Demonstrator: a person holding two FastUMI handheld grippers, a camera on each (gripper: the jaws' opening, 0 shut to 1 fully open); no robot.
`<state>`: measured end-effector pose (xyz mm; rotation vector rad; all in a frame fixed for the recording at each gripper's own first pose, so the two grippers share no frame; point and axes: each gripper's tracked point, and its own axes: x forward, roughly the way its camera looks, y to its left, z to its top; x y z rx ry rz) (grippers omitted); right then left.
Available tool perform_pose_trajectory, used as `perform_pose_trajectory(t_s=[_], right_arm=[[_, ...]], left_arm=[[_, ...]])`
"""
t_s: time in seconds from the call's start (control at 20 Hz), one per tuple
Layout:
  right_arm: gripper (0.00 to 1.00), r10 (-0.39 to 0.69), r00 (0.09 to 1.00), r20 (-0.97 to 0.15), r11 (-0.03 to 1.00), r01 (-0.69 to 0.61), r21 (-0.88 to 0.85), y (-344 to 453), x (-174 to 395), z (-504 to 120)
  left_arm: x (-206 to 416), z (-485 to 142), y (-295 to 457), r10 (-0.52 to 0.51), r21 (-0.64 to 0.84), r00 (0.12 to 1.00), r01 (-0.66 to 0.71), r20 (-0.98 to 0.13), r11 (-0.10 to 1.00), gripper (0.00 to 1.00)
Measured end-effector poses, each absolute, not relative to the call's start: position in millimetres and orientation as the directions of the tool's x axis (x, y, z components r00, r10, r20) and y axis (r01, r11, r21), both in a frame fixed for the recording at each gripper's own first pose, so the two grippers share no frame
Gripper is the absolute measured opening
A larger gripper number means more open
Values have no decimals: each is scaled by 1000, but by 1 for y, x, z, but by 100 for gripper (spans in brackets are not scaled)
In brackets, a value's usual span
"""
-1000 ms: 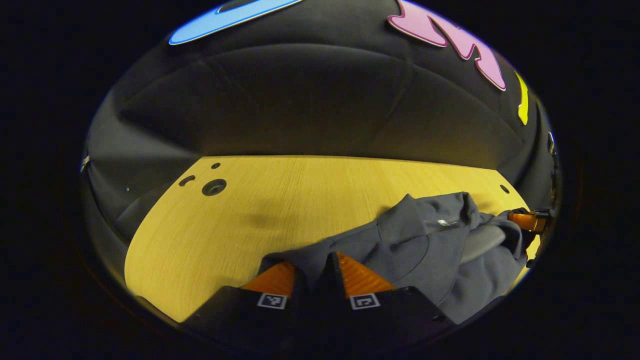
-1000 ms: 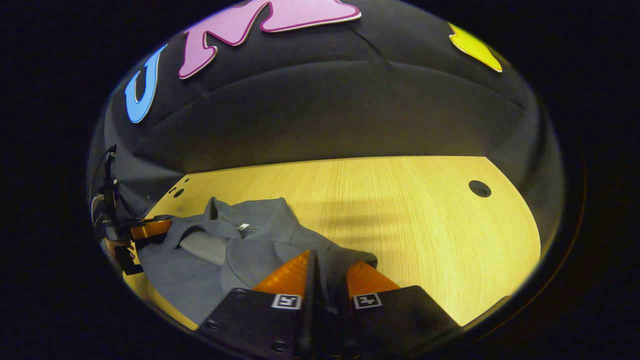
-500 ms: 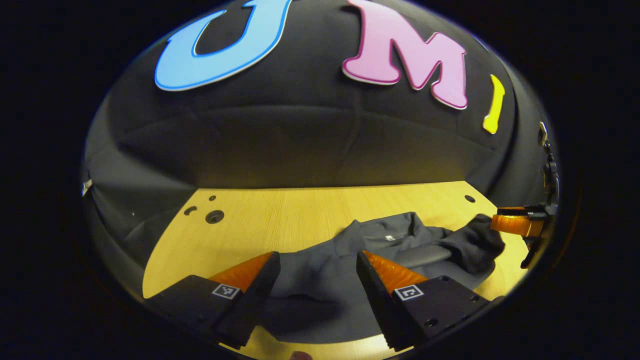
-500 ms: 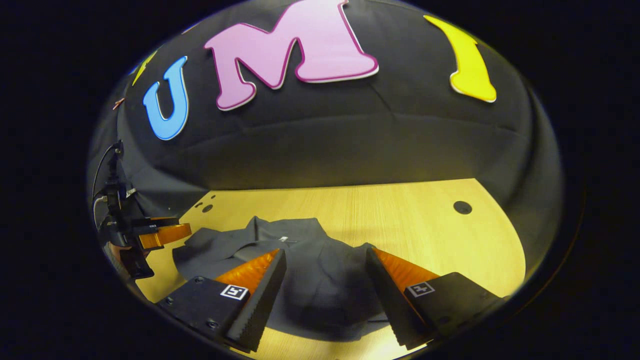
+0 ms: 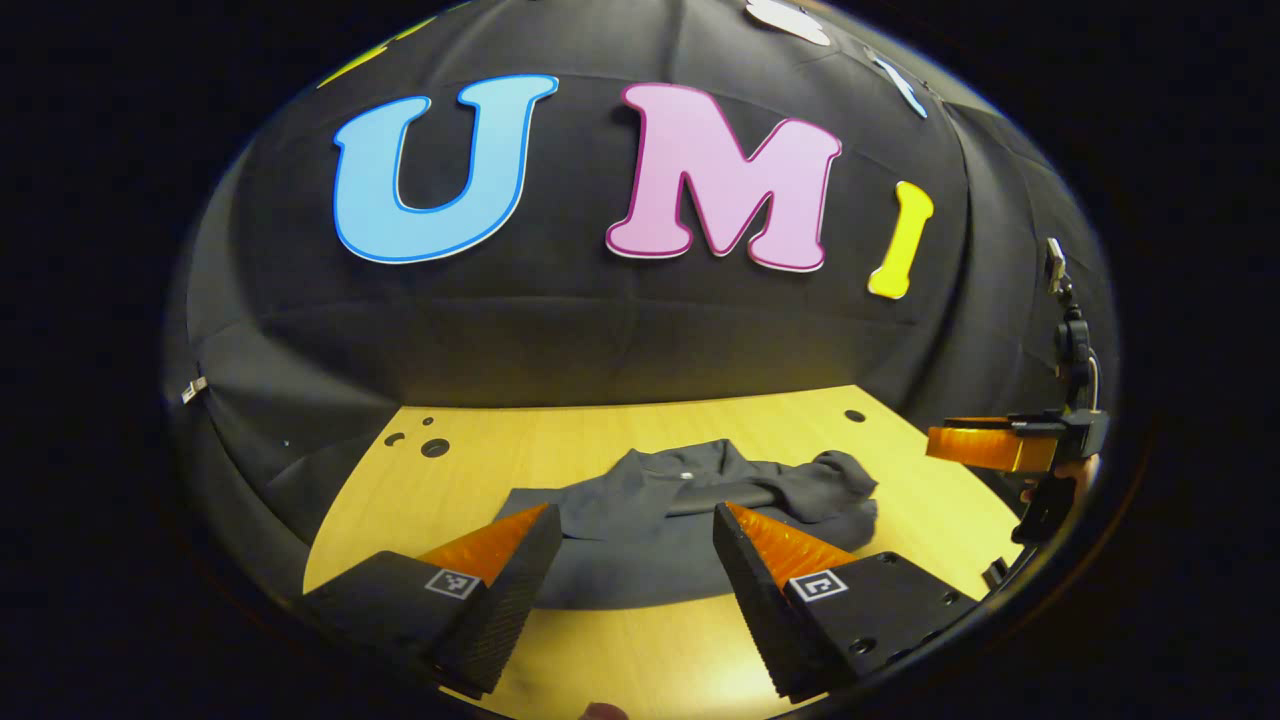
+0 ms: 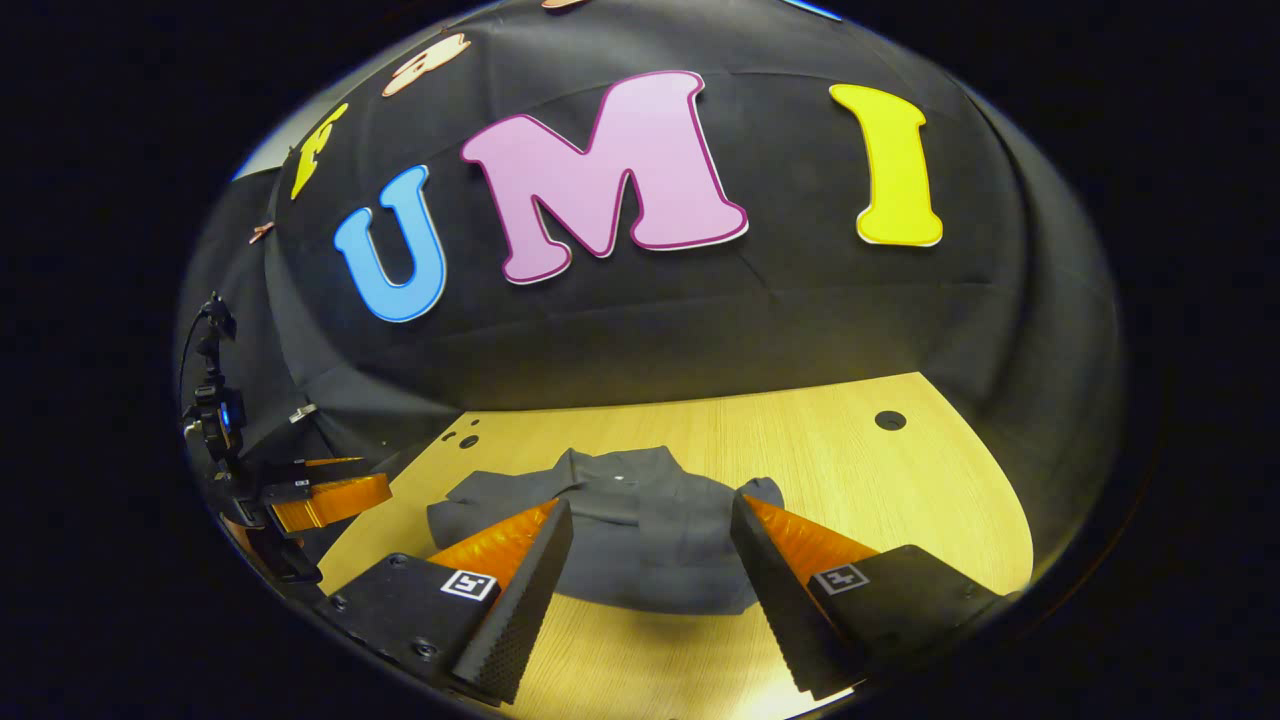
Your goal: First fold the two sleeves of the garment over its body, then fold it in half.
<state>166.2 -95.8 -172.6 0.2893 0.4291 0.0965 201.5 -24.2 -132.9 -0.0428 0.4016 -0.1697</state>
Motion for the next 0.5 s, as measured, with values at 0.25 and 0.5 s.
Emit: perform_pose_trajectory(t_s=[0.25, 0.5], right_arm=[[98, 155, 922, -356, 951, -42, 307, -87, 121, -149], [98, 207, 909, -361, 945, -90, 316, -81, 87, -147]], left_arm=[[147, -123, -37, -188, -126, 910, 151, -371, 981, 96], [110, -131, -50, -197, -129, 898, 159, -394, 979, 96]])
